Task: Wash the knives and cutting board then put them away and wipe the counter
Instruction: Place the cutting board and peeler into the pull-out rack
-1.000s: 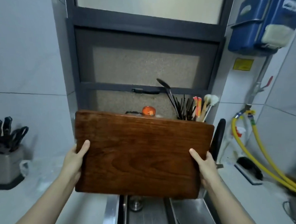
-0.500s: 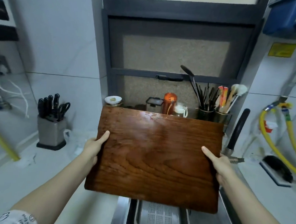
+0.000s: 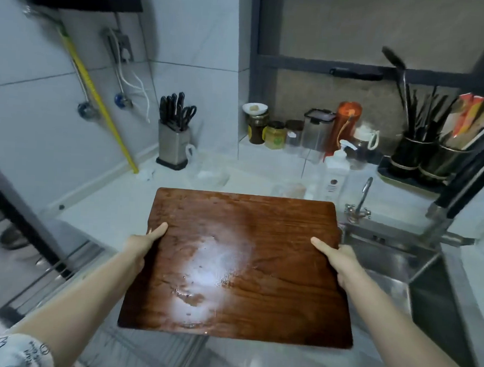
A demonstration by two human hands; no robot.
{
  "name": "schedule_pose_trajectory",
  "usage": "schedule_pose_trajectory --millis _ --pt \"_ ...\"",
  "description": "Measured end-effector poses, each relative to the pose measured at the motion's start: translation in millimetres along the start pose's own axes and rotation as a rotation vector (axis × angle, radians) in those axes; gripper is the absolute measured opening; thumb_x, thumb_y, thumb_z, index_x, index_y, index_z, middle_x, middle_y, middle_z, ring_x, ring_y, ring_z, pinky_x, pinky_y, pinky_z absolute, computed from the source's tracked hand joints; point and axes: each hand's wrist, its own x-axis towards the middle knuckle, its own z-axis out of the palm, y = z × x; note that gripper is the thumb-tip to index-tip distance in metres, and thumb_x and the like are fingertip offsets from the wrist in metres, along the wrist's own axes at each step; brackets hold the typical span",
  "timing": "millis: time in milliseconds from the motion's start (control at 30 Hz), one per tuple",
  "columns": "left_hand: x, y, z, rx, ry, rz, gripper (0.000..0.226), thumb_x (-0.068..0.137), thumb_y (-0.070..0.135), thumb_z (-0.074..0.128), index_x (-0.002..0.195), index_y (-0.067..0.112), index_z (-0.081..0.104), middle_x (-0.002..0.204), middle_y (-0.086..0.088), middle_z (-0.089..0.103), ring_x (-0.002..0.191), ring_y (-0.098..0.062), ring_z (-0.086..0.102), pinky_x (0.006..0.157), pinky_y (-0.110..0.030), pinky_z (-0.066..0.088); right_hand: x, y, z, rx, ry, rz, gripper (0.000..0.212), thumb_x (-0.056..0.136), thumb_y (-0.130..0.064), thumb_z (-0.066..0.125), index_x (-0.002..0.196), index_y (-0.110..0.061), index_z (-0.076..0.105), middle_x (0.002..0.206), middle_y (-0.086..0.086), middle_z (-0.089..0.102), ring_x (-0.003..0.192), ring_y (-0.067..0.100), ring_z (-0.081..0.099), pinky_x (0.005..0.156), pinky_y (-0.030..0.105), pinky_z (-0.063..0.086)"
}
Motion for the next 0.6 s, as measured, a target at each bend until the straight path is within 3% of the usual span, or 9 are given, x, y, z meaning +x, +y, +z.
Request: schedule_pose_trajectory --millis 100,233,367,500,600 --pt "-13 -10 -50 -0.021 0.105 -0.059 0.066 0.079 0.022 0.076 0.136 0.004 0.047 0.145 -0.003 0.045 0.132 -0.02 0.044 0.111 -0.038 0.034 -6 11 36 -0.037 -0.103 0.034 0.055 0.077 -0.021 0.076 0.124 -0.004 0.055 0.12 0.019 0.061 0.105 0.035 0.06 0.084 0.04 0.049" --pt "-21 -20 -121 -0.042 0.213 -0.181 0.064 0.074 0.025 0.08 0.128 0.001 0.054 0.136 -0.011 0.054 0.117 -0.032 0.057 0.095 -0.049 0.047 -17 28 93 -0.116 -0.196 0.068 0.057 0.076 -0.018 0.077 0.125 -0.001 0.054 0.119 0.021 0.062 0.103 0.037 0.062 0.086 0.044 0.051" --pt "-28 -18 -184 -0.017 0.312 -0.216 0.06 0.079 0.017 0.076 0.129 -0.005 0.049 0.127 -0.02 0.057 0.097 -0.034 0.059 0.084 -0.047 0.048 -38 48 157 -0.171 -0.267 0.122 0.063 0.076 -0.019 0.077 0.13 -0.004 0.048 0.123 0.02 0.059 0.107 0.036 0.059 0.092 0.049 0.049" --pt "-24 -17 -249 0.01 0.373 -0.189 0.071 0.084 0.008 0.069 0.143 0.001 0.03 0.136 -0.023 0.048 0.113 -0.04 0.053 0.085 -0.048 0.043 -63 72 225 -0.194 -0.302 0.155 0.058 0.077 -0.017 0.076 0.127 -0.003 0.052 0.118 0.019 0.062 0.104 0.037 0.061 0.092 0.051 0.049" --pt "-4 -13 -310 0.056 0.377 -0.206 0.059 0.083 0.007 0.071 0.134 -0.004 0.044 0.134 -0.02 0.053 0.111 -0.036 0.057 0.091 -0.046 0.046 -85 96 280 -0.227 -0.288 0.184 0.054 0.078 -0.017 0.075 0.124 0.002 0.053 0.117 0.021 0.062 0.104 0.038 0.061 0.092 0.049 0.049"
